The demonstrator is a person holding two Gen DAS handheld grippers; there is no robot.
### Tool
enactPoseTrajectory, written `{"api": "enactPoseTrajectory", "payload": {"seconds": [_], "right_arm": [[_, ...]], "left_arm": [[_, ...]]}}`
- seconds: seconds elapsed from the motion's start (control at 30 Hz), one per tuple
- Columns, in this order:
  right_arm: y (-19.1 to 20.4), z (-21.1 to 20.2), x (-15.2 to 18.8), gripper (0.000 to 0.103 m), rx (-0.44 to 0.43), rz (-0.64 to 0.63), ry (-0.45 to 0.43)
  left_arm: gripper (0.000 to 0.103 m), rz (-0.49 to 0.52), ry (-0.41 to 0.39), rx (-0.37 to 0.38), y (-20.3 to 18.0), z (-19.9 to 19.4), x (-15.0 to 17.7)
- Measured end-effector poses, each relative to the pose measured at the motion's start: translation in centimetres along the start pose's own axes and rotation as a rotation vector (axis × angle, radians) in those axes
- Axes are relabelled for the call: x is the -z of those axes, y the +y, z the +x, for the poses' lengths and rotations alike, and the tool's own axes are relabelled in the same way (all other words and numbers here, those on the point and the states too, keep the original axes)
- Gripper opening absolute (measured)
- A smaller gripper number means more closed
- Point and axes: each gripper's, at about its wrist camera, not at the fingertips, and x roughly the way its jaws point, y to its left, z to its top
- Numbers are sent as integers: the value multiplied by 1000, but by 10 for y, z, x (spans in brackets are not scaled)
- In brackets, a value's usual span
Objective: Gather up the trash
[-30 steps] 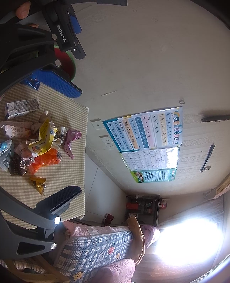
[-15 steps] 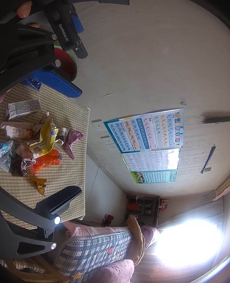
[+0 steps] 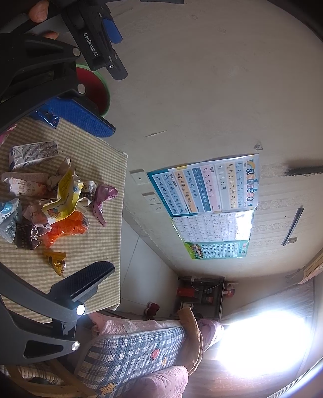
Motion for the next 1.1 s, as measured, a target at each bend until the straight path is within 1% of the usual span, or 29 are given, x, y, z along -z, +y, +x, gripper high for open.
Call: {"api": "enactPoseTrajectory", "payload": {"seconds": [0.1, 0.17, 0.23, 0.3, 0.37, 0.43, 0.5, 0.6, 0.7, 0.77, 0.83, 0.9, 1.03, 1.07, 1.1], "right_arm": [[2, 0, 0, 96, -40, -8, -15], [6, 0, 1, 96, -46, -38, -20], [11, 0, 2, 96, -48, -74, -29], [15, 5, 6, 96, -65, -106, -3], [17, 14, 13, 96, -102, -128, 65], [20, 26, 26, 96, -174, -154, 181], [27, 36, 45, 96, -239, -189, 295], [37, 44, 79, 96, -337, -229, 429], [49, 53, 116, 95, -397, -249, 562], [58, 62, 139, 85, -442, -255, 648], [66, 69, 156, 83, -471, -268, 713], [73, 73, 170, 78, -501, -290, 764], [79, 78, 193, 60, -511, -314, 836], [78, 80, 193, 56, -513, -315, 835], [79, 78, 194, 53, -517, -313, 828]], "left_arm": [[98, -6, -4, 18, 3, 2, 1], [98, -2, 2, 26, 6, 5, 3], [98, 3, 26, 38, 10, 11, 7], [98, -4, 68, 65, 17, 19, 15], [98, 13, 157, 82, 24, 32, 27], [98, 39, 218, 72, 30, 41, 39], [98, 53, 261, 51, 38, 49, 52], [98, 61, 307, 14, 49, 59, 66], [98, 66, 387, 21, 53, 73, 83], [97, 53, 457, 57, 51, 85, 94], [94, 60, 517, 83, 46, 95, 105], [88, 84, 571, 88, 39, 105, 113], [82, 94, 671, 92, 30, 126, 126], [77, 93, 687, 92, 28, 130, 128], [68, 88, 703, 94, 29, 134, 131]]}}
